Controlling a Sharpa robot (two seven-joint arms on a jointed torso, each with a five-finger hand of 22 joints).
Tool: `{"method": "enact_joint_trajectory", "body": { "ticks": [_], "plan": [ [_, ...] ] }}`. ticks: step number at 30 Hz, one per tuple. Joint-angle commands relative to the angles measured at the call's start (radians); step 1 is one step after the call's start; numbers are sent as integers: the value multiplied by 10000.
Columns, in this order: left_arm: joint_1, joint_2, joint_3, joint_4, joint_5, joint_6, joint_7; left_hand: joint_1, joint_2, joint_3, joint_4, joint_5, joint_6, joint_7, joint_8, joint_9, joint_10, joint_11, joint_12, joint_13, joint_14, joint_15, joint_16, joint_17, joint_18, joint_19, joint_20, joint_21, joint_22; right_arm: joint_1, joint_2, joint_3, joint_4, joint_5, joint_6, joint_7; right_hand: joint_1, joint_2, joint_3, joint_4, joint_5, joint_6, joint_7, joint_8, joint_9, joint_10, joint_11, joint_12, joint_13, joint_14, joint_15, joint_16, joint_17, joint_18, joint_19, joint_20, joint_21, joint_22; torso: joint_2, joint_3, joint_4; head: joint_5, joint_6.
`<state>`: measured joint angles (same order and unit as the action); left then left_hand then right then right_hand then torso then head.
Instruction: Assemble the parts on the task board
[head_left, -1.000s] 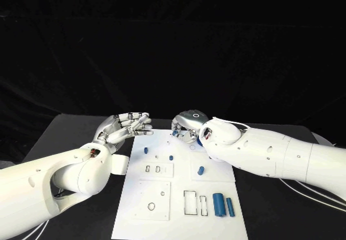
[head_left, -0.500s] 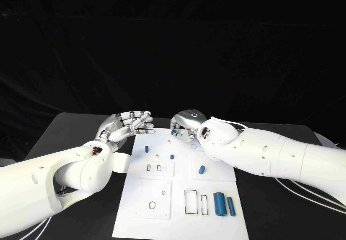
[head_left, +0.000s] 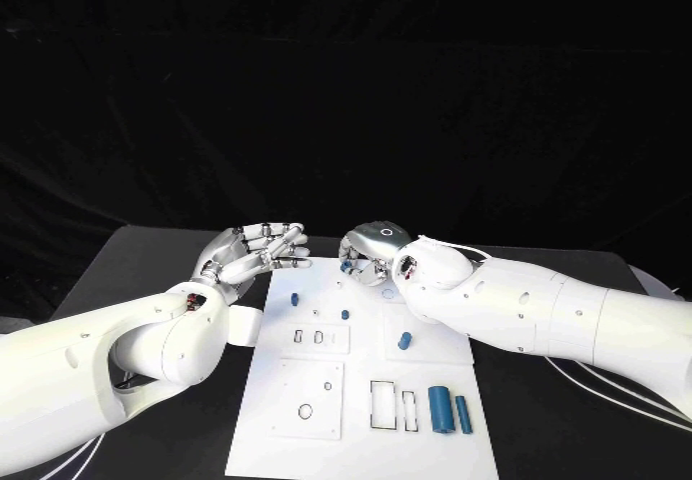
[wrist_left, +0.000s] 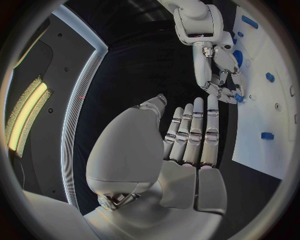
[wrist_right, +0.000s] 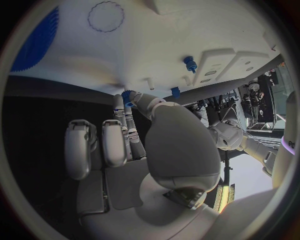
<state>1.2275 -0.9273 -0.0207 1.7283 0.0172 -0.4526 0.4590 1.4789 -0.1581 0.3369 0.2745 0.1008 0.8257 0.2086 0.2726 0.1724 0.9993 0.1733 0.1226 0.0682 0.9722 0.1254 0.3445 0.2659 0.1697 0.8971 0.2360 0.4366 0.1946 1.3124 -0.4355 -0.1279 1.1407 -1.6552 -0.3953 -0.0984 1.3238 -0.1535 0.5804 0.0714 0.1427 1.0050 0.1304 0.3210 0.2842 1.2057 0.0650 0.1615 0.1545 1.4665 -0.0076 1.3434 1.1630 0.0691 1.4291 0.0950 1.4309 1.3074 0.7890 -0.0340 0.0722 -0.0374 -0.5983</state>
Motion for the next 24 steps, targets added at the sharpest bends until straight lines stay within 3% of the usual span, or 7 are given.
{"method": "enact_joint_trajectory", "body": {
  "ticks": [1, 14, 21, 24],
  "plan": [
    [20, 24, 10, 10, -45, 185, 40, -1, -57, 68, 0, -55, 21, 189, 4, -1, 76, 21, -34, -10, 52, 27, 48, 9, 134, 58, -9, 64, 17, -11, 24, -6, -16, -29, 273, 61, -89, 24, 24, 69, 31, -15, 29, 29, 381, -19, 38, -43, 7, 372, -15, 49, 24, -200, 61, 21, 61, 393, 4, 2, -3, 10, -18],
    [38, 19, 10, 6, -45, 177, 6, 4, -59, 87, -10, -55, 16, 198, 0, -3, 76, 28, -52, -10, 31, 35, 41, 20, 129, 51, -14, 81, 25, -16, 72, -12, -228, -14, 191, -62, -282, -141, 28, 156, -9, -401, 192, -137, 423, -421, 203, -319, -68, 253, 119, -104, -320, -117, -220, 122, -170, 42, 14, -4, 17, 3, -16],
    [45, 29, 10, -9, -45, 184, -3, 4, -59, 87, -10, -55, 16, 198, 0, -3, 76, 28, -52, -10, 31, 35, 41, 20, 129, 51, -14, 81, 25, -15, 104, -12, -265, 5, 9, -74, -443, -387, 12, 241, -340, -1047, 406, -536, 351, -890, 393, -577, -160, 160, 295, -210, -565, -19, -541, 282, -467, -362, 15, -9, 10, -3, -20],
    [46, 48, 10, -31, -45, 188, -8, 4, -59, 87, -10, -55, 16, 198, 0, -3, 76, 28, -52, -10, 31, 35, 41, 20, 129, 51, -14, 81, 25, -15, 111, -12, -267, 8, -45, -68, -491, -491, -36, 263, -494, -1246, 416, -680, 322, -976, 423, -604, -172, 133, 315, -245, -653, 7, -614, 321, -542, -456, 16, -12, 18, -24, -16]
  ]
}}
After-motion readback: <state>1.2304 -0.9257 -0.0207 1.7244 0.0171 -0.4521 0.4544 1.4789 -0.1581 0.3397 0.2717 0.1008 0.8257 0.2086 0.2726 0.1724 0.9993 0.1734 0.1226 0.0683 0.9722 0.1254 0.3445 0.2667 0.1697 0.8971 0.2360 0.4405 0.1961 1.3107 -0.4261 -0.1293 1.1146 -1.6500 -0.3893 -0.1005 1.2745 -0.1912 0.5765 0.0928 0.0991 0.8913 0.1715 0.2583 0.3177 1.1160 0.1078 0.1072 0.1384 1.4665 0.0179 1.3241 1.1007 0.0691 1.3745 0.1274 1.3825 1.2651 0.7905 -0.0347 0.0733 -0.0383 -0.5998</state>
